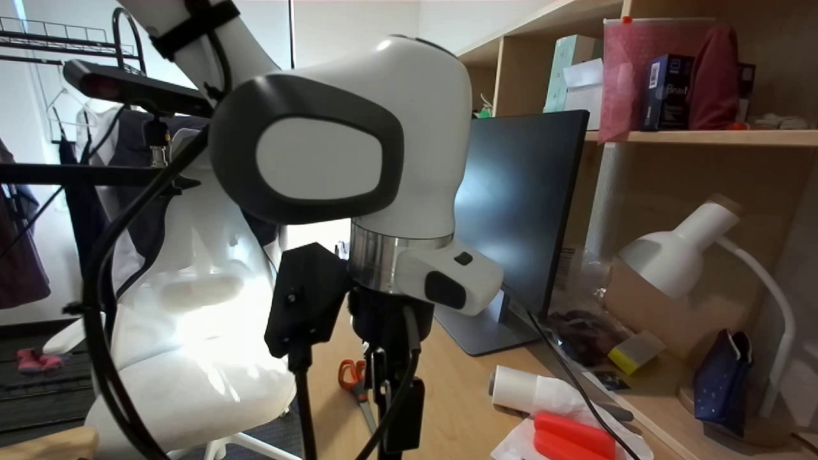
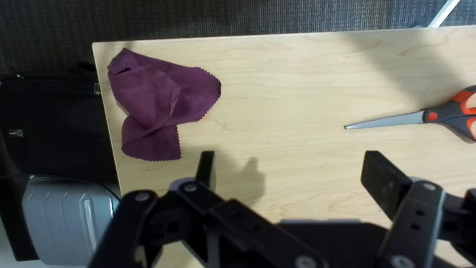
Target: Move the purple cloth to the right corner of the desk
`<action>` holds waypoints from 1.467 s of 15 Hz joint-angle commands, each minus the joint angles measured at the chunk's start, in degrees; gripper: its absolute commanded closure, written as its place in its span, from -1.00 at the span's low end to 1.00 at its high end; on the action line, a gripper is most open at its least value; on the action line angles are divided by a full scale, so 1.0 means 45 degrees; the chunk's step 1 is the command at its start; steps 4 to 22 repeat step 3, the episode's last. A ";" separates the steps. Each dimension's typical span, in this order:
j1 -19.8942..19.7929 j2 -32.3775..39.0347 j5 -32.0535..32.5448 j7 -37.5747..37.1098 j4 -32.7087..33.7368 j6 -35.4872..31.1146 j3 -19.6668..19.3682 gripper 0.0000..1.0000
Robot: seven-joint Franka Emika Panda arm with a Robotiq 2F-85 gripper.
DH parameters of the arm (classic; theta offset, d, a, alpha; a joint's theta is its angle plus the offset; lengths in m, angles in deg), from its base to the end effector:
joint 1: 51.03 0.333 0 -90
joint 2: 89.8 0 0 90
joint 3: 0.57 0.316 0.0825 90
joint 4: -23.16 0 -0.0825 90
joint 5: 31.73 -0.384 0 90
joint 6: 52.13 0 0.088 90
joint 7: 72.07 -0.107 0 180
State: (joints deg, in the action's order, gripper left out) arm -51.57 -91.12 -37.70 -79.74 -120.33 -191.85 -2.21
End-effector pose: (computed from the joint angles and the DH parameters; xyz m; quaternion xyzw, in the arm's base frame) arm 0.4589 -0.0172 0.2875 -0.9912 0.1260 0.0229 0.0321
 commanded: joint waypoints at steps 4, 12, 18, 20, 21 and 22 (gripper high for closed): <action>-0.0051 -0.0005 0.0000 0.0000 0.0015 0.0030 0.0048 -1.00; -0.0051 -0.0005 0.0000 0.0000 0.0015 0.0030 0.0048 -1.00; -0.0051 -0.0005 0.0000 0.0000 0.0015 0.0030 0.0048 -1.00; -0.0051 -0.0005 0.0000 0.0000 0.0015 0.0030 0.0048 -1.00; -0.0051 -0.0005 0.0000 0.0000 0.0015 0.0030 0.0048 -1.00; -0.0051 -0.0005 0.0000 0.0000 0.0015 0.0030 0.0048 -1.00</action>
